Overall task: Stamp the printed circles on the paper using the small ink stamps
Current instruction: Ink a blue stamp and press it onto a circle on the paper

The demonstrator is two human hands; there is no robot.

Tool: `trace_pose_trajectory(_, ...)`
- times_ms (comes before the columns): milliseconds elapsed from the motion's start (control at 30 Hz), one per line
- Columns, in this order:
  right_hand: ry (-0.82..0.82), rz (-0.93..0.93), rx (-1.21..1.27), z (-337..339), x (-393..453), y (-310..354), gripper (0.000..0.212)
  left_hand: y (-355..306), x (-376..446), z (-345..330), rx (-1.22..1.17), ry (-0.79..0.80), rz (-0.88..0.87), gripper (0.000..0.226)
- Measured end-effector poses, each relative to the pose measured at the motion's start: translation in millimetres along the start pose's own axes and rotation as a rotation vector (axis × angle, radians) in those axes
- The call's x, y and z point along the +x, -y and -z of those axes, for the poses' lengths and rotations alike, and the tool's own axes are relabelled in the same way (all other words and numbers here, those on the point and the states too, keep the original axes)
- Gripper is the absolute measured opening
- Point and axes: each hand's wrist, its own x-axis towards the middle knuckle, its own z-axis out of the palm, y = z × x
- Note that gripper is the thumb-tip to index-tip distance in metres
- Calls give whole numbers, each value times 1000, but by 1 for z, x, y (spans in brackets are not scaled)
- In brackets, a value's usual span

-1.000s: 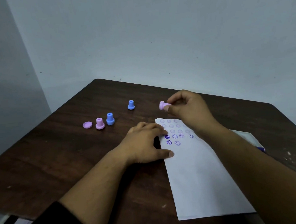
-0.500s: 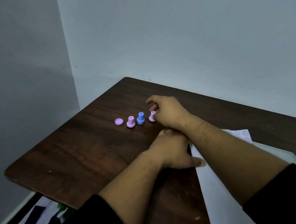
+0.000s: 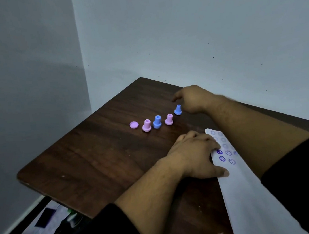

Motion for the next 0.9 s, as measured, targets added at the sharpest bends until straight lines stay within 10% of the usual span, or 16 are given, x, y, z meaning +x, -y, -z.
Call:
trace_pose_trajectory(433, -257, -124, 415, -3, -32, -42, 21, 3, 2, -5, -35, -23, 17, 83)
trace_pose_trajectory(900, -642, -493, 645, 1, -322, -147, 13, 2, 5, -1, 1, 16, 31, 83)
